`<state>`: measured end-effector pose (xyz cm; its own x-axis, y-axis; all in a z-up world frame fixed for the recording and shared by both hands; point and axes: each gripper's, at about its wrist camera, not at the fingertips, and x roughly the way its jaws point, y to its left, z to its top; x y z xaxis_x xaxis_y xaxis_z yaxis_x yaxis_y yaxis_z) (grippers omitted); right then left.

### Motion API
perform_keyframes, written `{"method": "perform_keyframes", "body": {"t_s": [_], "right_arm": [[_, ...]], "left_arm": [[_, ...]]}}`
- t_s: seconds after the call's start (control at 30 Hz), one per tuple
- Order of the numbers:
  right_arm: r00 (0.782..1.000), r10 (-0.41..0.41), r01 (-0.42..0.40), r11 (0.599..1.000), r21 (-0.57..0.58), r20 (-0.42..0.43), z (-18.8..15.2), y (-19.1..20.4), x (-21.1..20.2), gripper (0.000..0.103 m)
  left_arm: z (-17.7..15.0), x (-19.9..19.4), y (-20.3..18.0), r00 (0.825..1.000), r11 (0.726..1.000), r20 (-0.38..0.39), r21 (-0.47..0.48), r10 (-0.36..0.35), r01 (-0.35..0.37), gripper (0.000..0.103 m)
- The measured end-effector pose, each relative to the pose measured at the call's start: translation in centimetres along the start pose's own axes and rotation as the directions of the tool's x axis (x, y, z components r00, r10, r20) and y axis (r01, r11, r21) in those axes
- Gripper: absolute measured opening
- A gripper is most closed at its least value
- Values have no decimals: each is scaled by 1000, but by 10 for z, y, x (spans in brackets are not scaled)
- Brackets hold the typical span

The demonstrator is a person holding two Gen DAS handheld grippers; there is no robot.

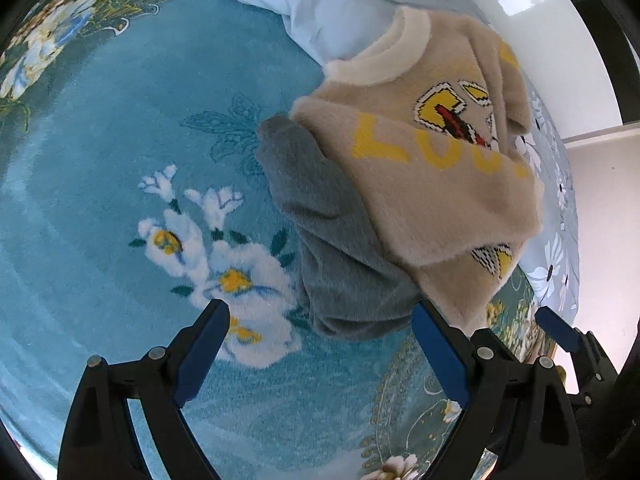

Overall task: Fold clothes
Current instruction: 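Grasp the beige sweater with both grippers and lift it off the grey cloth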

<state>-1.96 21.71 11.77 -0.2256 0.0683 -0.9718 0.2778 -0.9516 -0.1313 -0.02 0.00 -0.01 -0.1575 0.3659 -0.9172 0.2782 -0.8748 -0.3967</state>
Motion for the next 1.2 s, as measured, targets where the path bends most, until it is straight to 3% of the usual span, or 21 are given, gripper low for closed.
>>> {"method": "perform_keyframes", "body": {"t_s": [0.57,0.7,0.77,0.83,0.93,1.03,1.1,1.13,1.17,1.2], "right_arm": [[1000,10,-10,1000,-13,-24,-1,-11,24,103],[1000,20,-19,1000,18,-22,-7,-21,21,103],[1000,20,-19,996,87,-11,-18,-34,15,103],[999,35,-35,982,188,1,-36,-53,8,103],[999,51,-45,961,273,-14,-63,-72,2,103],[998,47,-34,950,311,-37,-97,-96,-4,103],[997,37,-14,940,340,-61,-119,-108,-9,103],[997,25,4,934,358,-77,-130,-114,-12,103],[996,18,16,927,375,-88,-138,-119,-15,103],[995,18,20,921,390,-93,-145,-123,-17,103]], "left_arm": [[4,3,-22,997,993,73,110,37,-45,93],[0,-4,-36,994,973,108,228,17,-41,93],[0,-1,-53,992,940,112,331,50,-84,93],[4,7,-79,985,885,126,436,120,-163,93],[6,30,-118,957,779,172,557,232,-289,93],[7,51,-142,917,676,241,621,318,-397,92],[10,59,-150,885,633,281,622,370,-462,84],[12,61,-152,868,613,299,618,396,-492,67],[15,61,-153,859,611,304,607,413,-509,53],[18,57,-153,870,640,292,591,396,-490,47]]}}
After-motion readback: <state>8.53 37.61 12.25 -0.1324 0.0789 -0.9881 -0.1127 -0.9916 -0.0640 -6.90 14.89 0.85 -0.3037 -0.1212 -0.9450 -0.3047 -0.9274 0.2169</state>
